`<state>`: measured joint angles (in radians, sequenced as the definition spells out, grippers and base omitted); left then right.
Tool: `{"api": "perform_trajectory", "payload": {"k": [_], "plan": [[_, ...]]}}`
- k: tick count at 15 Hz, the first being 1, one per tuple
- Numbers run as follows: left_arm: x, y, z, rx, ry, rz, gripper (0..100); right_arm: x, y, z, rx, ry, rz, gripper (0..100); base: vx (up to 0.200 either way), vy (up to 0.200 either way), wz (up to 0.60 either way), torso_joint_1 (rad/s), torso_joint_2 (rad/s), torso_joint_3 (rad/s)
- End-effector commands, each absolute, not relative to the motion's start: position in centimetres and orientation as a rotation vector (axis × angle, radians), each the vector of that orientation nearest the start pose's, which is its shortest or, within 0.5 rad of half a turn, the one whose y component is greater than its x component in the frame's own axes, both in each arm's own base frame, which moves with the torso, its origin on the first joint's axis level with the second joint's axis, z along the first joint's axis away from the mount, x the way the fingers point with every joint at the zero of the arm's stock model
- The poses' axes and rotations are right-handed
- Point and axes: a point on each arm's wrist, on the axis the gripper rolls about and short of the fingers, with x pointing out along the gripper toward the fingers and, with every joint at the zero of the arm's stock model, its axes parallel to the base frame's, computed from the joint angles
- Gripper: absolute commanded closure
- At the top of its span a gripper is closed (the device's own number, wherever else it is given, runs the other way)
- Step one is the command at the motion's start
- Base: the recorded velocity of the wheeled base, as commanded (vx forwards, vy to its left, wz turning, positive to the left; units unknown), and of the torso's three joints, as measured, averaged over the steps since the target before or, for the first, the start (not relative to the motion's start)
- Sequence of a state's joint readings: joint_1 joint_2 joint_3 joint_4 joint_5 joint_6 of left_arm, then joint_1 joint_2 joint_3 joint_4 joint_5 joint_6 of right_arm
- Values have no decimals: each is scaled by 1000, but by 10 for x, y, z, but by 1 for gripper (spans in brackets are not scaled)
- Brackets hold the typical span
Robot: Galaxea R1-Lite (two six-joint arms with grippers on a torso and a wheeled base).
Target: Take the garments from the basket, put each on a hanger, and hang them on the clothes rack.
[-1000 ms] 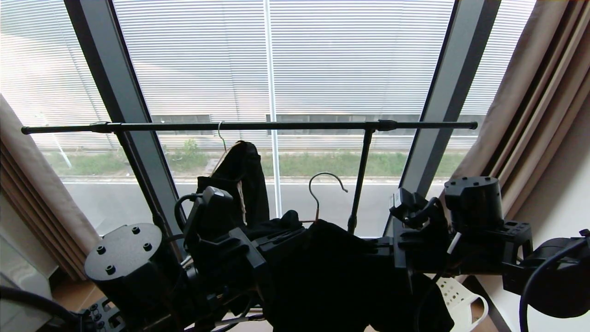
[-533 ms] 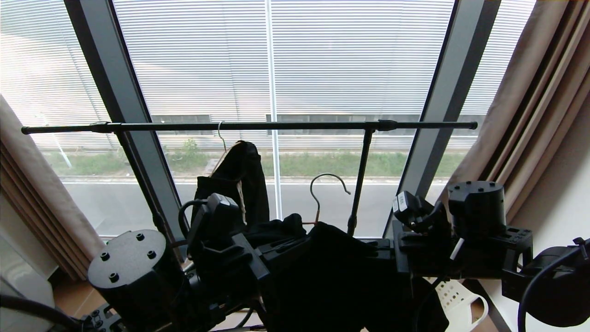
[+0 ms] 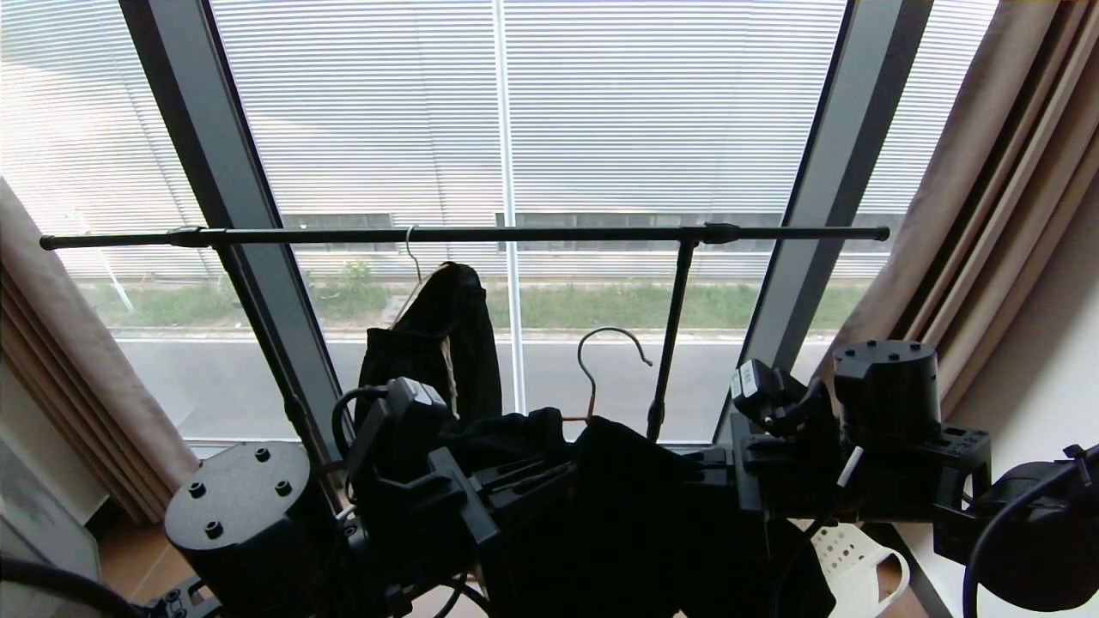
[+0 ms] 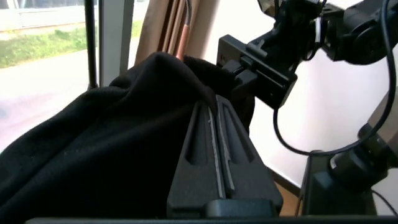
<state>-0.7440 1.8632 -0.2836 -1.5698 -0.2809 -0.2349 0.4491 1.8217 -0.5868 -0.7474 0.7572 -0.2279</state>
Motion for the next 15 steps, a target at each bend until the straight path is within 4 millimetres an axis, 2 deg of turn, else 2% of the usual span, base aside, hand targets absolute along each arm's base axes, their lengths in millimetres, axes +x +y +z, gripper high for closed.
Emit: {"api": "perform_trajectory", "payload": {"k": [1, 7, 10, 13, 15], "plan": [[190, -183, 110, -207, 130, -1019, 0, 253, 139, 105, -116, 374, 1233, 100, 0, 0, 0, 0, 0, 0], [185, -179, 111, -146, 100, -1021, 0, 254, 137, 107, -116, 368, 1225, 100, 0, 0, 0, 0, 0, 0], [184, -169, 127, -138, 23, -1000, 0, 257, 133, 108, -115, 343, 1216, 100, 0, 0, 0, 0, 0, 0], [182, -139, 148, -83, 40, -906, 0, 261, 122, 108, -95, 334, 1218, 100, 0, 0, 0, 0, 0, 0], [201, -108, 141, 35, 103, -808, 0, 263, 116, 109, -82, 324, 1232, 100, 0, 0, 0, 0, 0, 0]]}}
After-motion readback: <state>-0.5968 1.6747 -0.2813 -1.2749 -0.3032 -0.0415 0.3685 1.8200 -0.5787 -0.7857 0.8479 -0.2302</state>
